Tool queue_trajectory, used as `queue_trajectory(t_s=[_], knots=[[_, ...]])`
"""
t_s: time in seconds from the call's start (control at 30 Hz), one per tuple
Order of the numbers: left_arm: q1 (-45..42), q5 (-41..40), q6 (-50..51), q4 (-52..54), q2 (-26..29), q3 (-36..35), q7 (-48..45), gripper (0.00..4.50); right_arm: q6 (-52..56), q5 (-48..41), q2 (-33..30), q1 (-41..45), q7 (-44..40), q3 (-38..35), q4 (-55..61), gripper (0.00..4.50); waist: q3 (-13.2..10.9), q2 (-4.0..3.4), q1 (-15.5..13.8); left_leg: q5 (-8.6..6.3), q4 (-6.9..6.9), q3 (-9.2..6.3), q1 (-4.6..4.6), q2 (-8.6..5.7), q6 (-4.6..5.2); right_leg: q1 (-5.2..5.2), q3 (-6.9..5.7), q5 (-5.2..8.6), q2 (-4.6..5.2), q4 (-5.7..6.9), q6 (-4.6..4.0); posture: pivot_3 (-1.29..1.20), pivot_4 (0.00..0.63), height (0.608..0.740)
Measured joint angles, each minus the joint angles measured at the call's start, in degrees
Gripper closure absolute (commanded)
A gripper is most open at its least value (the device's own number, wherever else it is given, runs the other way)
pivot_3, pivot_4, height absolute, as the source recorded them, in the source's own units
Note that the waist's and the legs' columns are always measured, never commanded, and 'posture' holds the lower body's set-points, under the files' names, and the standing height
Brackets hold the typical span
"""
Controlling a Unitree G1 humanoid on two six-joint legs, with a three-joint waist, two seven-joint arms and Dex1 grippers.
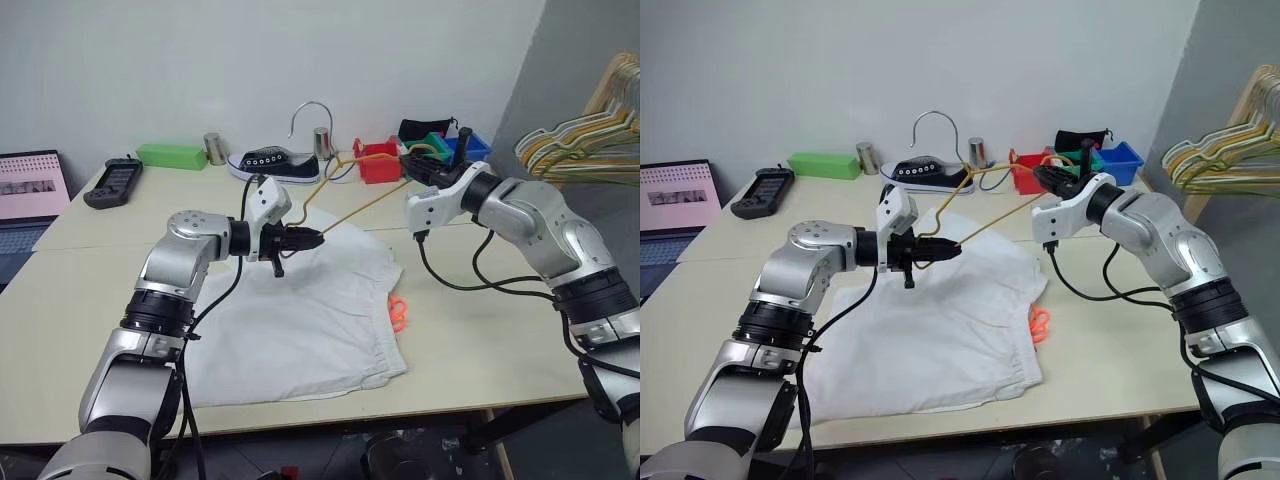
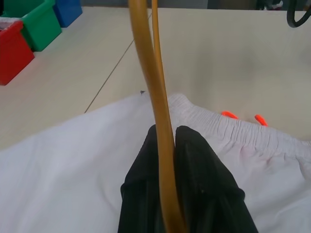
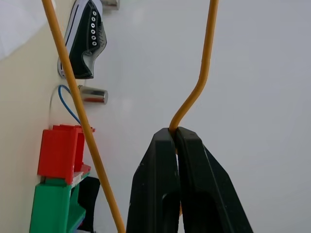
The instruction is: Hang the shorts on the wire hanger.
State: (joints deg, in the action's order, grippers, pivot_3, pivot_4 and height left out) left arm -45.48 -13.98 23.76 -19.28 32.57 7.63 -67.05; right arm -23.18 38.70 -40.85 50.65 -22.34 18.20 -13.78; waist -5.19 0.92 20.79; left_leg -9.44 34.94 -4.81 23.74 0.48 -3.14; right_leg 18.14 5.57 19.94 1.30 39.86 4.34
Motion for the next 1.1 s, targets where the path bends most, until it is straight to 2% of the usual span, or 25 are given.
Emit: queue_trajectory(t_s=[0.03, 0.23, 0.37, 0.5, 0.7, 0.9, 1.1], knots=[[-0.16, 0.22, -0.41, -0.31, 0.0, 0.03, 0.01, 4.47, 0.04, -0.2, 0.0, -0.02, -0.18, -0.06, 0.02, 4.5, 0.0, 0.0, 0.05, 0.0, 0.0, 0.01, -0.01, 0.0, 0.0, 0.0, 0.0, 0.0, 0.0, 0.01, 0.0, -0.3, 0.0, 0.74], [-0.32, 4.4, -4.01, -1.92, 0.16, 1.0, 2.7, 4.5, 3.33, -6.59, 0.19, -2.82, -7.93, -0.58, 1.39, 3.13, 0.02, 0.03, 0.09, 0.01, 0.01, -0.01, -0.01, 0.0, 0.01, -0.01, 0.0, 0.0, 0.0, 0.02, 0.0, -0.3, 0.0, 0.74], [-0.49, 9.93, -9.72, -4.39, 1.51, 1.64, 6.96, 4.5, 5.8, -10.98, -0.12, -5.63, -13.02, -1.03, 2.68, 2.29, 0.02, 0.03, 0.19, 0.01, 0.01, 0.01, -0.01, -0.01, 0.01, 0.0, 0.0, 0.0, 0.0, 0.02, 0.0, -0.29, 0.0, 0.74], [-0.47, 17.15, -19.23, -7.33, 3.31, 3.67, 12.31, 4.5, 11.06, -15.41, -0.68, -7.47, -17.61, -3.61, 4.94, 1.4, 0.02, 0.03, 0.1, 0.01, 0.02, -0.01, -0.01, 0.0, 0.01, -0.01, 0.0, 0.0, 0.01, 0.02, 0.01, -0.29, 0.004, 0.74], [-0.37, 26.41, -30.79, -8.31, 5.19, 6.74, 19.1, 4.5, 16.35, -17.48, 0.2, -7.26, -19.39, -4.66, 4.64, 0.02, 0.02, 0.03, -0.08, 0.01, 0.01, 0.0, 0.0, -0.01, 0.01, 0.0, -0.01, 0.0, 0.01, 0.02, 0.02, -0.27, 0.007, 0.74], [-0.37, 35.19, -38.01, -5.65, 5.47, 10.29, 24.91, 4.5, 17.49, -15.75, 1.68, -6.63, -19.32, -2.64, -0.18, 0.01, 0.02, 0.03, -0.27, 0.01, 0.01, 0.0, 0.02, -0.03, 0.02, 0.01, -0.01, 0.0, 0.02, 0.02, 0.02, -0.26, 0.007, 0.74], [-0.21, 39.32, -40.25, 1.29, 5.05, 11.07, 27.82, 4.5, 17.53, -11.57, 1.3, -4.14, -19.47, -0.04, -6.49, 0.01, 0.02, 0.03, -0.3, 0.01, -0.01, 0.01, 0.02, -0.06, 0.02, 0.04, -0.02, 0.0, 0.03, 0.03, 0.02, -0.22, 0.011, 0.74]])
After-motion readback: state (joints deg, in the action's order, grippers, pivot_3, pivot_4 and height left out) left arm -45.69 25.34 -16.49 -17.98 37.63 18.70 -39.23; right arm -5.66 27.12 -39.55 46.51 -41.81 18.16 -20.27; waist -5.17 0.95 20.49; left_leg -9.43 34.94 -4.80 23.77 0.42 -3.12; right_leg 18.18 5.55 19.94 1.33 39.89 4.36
